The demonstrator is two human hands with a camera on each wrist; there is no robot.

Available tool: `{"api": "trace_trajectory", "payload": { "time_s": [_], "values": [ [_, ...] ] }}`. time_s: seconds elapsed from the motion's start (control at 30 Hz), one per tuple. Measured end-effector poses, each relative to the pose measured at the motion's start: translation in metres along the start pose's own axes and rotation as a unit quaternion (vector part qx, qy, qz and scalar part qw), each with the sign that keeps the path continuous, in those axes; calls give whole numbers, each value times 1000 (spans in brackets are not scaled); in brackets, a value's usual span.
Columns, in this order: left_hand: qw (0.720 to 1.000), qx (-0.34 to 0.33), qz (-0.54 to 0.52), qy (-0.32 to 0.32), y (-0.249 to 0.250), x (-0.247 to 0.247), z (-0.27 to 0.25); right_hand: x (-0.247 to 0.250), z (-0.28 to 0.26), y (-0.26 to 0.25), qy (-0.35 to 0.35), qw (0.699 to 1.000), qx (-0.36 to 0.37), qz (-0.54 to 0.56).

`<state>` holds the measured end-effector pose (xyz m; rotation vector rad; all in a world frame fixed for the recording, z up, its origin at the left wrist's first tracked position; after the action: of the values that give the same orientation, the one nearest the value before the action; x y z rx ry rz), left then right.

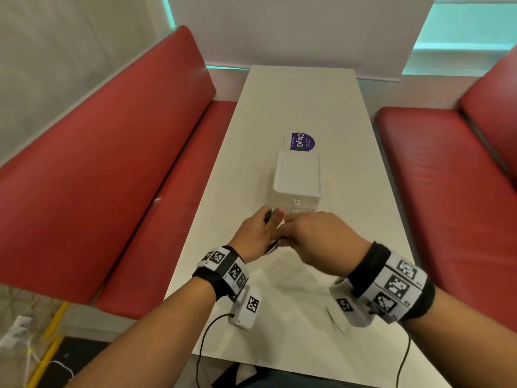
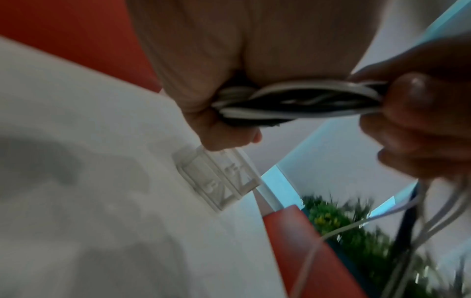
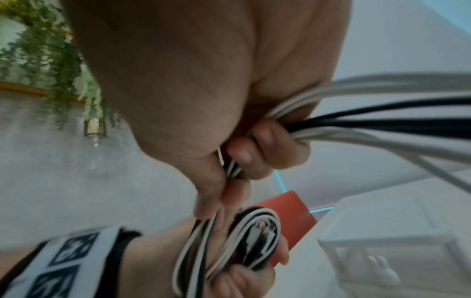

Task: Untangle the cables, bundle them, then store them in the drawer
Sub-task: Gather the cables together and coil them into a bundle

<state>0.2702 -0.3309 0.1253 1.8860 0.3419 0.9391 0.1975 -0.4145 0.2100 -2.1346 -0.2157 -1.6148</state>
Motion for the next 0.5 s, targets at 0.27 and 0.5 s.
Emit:
{"api": "trace_trajectory", "payload": {
  "time_s": [0.27,0.5],
  "values": [
    [935,57,-281,-209,1,-65,-20,27,2,49,58,991,-62,104],
    [861,31,-477,-174,8,-60,-25,8,9,54,64,981,-52,174]
  ]
}}
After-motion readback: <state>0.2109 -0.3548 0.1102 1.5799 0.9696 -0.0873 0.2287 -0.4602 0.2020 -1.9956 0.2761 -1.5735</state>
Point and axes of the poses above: each hand's wrist, its own z-axis towards the middle knuckle, its own x-axis out of the back of the hand, y = z × x, the point moved 8 cm from there along z, towards the middle knuckle, and after that the axes turned 13 degrees about -y, right-handed, at the moved point
